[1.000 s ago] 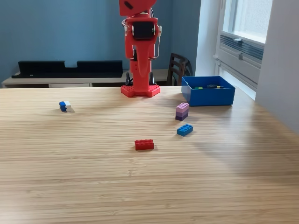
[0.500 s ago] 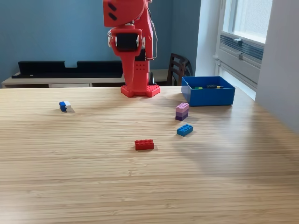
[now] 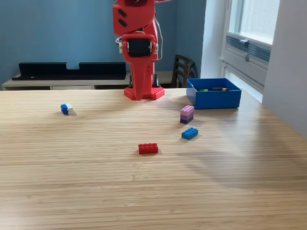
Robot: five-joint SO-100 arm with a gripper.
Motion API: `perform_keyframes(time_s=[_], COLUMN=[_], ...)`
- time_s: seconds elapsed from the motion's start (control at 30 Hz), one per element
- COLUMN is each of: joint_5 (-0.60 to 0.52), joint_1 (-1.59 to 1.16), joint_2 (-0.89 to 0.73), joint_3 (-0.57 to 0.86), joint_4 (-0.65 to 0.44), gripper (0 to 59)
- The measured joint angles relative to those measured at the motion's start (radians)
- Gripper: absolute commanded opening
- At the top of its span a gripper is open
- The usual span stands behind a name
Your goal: Grasp a lego block and put it in the bin.
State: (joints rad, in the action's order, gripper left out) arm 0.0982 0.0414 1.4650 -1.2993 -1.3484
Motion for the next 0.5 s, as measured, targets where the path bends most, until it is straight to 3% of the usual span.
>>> perform_keyframes(time_s=[0.17, 0.5], joint_5=[-0.002, -0.015], joint_1=[-0.003, -0.009], joint_2=[-0.149, -0.382], joint_3=[0.052, 0.238], joint_4=[0.0, 0.0], gripper=[24.6, 28.9])
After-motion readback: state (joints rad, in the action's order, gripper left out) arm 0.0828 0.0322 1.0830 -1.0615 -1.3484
